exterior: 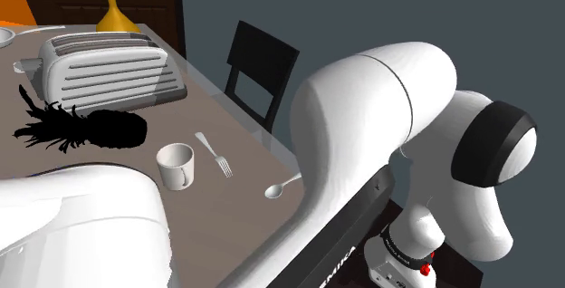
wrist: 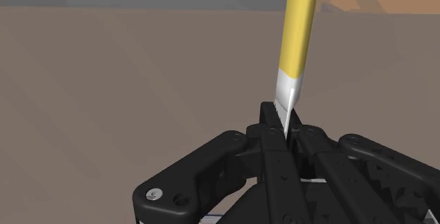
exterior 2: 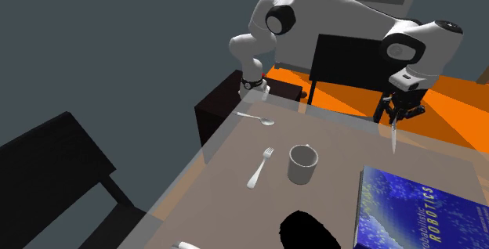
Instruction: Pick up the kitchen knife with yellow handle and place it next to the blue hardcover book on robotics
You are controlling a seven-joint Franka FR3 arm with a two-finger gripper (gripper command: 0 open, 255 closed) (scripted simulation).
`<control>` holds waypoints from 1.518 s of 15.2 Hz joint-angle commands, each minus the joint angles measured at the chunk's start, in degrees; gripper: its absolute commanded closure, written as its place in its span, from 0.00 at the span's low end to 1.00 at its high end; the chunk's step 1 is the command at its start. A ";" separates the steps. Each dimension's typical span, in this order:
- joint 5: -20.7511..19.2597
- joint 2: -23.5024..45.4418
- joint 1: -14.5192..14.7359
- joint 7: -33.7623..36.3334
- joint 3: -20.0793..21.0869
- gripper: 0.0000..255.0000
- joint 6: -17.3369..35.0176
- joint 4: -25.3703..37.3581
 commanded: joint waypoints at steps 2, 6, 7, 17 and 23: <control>-0.28 0.42 -0.08 0.31 -0.16 1.00 1.98 -1.60; -0.73 1.17 -0.21 0.62 -0.45 1.00 4.59 -3.57; -0.86 1.39 -0.22 0.70 -0.53 1.00 5.22 -4.02; -1.85 3.21 -0.17 1.29 -1.20 1.00 9.47 -6.64; -1.85 3.21 -0.17 1.29 -1.20 0.00 9.46 -6.63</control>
